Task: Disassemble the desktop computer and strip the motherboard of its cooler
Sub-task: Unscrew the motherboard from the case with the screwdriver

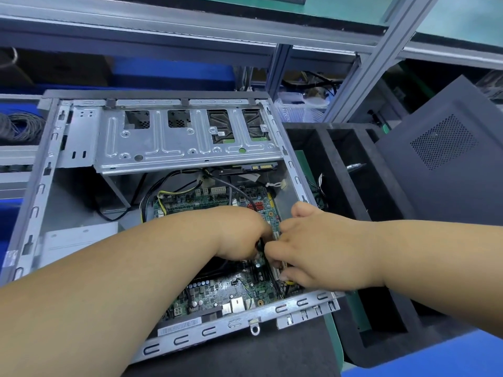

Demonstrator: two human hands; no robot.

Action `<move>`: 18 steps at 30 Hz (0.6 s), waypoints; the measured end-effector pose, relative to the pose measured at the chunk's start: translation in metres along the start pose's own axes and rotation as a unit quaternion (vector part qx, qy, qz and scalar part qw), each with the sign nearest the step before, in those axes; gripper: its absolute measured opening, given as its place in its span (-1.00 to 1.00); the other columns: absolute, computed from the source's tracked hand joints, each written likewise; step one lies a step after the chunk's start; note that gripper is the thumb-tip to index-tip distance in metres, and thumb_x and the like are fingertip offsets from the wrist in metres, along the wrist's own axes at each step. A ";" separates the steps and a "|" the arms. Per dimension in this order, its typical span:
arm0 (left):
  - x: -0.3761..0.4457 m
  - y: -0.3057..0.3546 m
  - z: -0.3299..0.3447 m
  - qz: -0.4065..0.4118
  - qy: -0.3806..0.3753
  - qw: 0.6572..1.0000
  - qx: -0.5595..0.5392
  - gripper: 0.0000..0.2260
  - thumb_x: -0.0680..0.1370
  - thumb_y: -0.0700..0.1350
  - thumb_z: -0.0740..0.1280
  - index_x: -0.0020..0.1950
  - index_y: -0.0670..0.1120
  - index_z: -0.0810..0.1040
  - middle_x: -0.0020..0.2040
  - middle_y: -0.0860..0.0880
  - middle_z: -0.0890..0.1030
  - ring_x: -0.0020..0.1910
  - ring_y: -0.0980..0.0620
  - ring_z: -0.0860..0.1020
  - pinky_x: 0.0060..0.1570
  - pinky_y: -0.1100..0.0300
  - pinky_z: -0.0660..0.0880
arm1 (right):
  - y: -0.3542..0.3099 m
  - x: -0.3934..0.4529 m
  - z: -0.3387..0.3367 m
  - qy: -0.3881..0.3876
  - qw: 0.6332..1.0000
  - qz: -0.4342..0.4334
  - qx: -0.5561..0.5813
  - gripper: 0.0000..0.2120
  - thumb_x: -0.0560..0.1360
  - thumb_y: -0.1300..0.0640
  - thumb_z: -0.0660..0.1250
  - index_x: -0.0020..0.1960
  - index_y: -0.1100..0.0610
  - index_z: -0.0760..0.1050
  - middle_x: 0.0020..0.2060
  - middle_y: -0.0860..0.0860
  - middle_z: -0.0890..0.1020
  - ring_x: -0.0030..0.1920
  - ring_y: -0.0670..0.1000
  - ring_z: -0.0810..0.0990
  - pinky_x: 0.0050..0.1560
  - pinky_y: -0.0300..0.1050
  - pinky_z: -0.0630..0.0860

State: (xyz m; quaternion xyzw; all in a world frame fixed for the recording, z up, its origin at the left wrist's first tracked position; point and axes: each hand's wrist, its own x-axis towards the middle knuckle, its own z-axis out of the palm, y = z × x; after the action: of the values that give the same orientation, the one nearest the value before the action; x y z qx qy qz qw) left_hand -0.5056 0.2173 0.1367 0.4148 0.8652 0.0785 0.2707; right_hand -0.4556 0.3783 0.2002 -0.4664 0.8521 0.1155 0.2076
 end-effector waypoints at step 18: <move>0.000 0.000 0.001 0.003 -0.010 1.000 -0.017 -0.79 0.52 -0.05 0.35 0.15 0.08 0.55 -0.19 0.11 0.45 -0.20 0.02 0.41 -0.24 0.25 0.30 | 0.003 -0.004 -0.002 0.006 0.998 -0.009 0.066 -0.85 0.47 0.01 0.24 0.05 -0.06 0.41 -0.08 -0.18 0.48 0.01 -0.10 0.34 0.28 -0.06 0.09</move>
State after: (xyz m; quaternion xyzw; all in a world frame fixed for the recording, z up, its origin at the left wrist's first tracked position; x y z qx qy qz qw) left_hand -0.5054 0.2170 0.1354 0.4134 0.8598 0.0904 0.2859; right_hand -0.4565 0.3824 0.2041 -0.4601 0.8547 0.0545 0.2341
